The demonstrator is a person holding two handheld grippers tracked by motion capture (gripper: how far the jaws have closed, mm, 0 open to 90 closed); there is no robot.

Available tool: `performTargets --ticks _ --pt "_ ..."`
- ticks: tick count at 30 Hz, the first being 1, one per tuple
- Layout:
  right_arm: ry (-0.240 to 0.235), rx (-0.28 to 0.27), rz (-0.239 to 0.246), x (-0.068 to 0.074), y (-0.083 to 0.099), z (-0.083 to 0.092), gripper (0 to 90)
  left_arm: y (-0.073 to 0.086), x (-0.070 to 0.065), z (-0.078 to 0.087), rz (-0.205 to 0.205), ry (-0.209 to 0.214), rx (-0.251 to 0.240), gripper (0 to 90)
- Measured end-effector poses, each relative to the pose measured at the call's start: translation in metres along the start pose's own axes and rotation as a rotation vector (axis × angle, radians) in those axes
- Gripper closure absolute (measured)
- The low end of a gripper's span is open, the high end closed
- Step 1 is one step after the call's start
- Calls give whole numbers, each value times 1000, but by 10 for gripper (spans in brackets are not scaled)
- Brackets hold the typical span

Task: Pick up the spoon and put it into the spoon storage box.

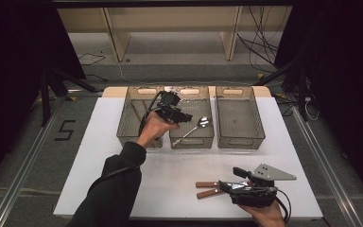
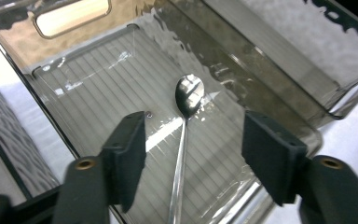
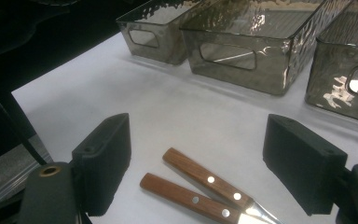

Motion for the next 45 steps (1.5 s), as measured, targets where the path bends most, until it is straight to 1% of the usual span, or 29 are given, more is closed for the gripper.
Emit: performTargets --ticks 5,8,10,12,16,18,21,27,29,31,32,34,35,38,44,45 --pt "1 0 -2 0 0 0 242 1 0 15 -11 15 -8 299" --pt "1 -1 -2 0 0 0 242 3 0 23 -6 23 -24 257" --pt "3 -4 -1 0 0 0 242 5 0 30 -2 44 -29 230" --pt "4 -4 -1 -1 0 0 242 9 0 35 2 50 -37 210" --pt "6 -4 -1 -1 -1 1 242 19 3 47 16 74 -59 189" --pt "7 -5 -1 -1 -1 1 242 24 4 52 29 93 -60 180" --pt "9 -2 -2 -1 -1 1 242 34 4 60 41 111 -72 167" --pt "13 3 4 -2 -2 2 242 56 4 78 55 148 -118 163" --pt "14 3 1 -2 -3 2 242 64 3 83 59 152 -128 163" --pt "15 4 2 -2 -3 2 242 72 4 86 56 153 -129 163" --pt "15 5 2 -2 -3 2 242 75 4 88 49 152 -128 163" --pt "18 7 8 -3 -3 2 242 81 5 91 45 139 -131 163" --pt "18 8 6 -3 -3 2 242 84 7 92 36 134 -133 163" --pt "19 10 11 -3 -3 2 242 92 9 97 29 112 -148 163" --pt "14 26 14 -4 -3 1 241 112 12 107 22 107 -177 161" --pt "11 32 16 -3 -3 1 240 115 12 108 26 106 -182 161"
Point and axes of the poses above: each handheld gripper's, and its own axes: z roughly backward along the jaws, y roughly out of its underside, x roughly to its left, the point moved 1 cm from there along -z, roughly forward along the jaws, and after that the axes turned 13 degrees about -y, right-handed, at the moved point
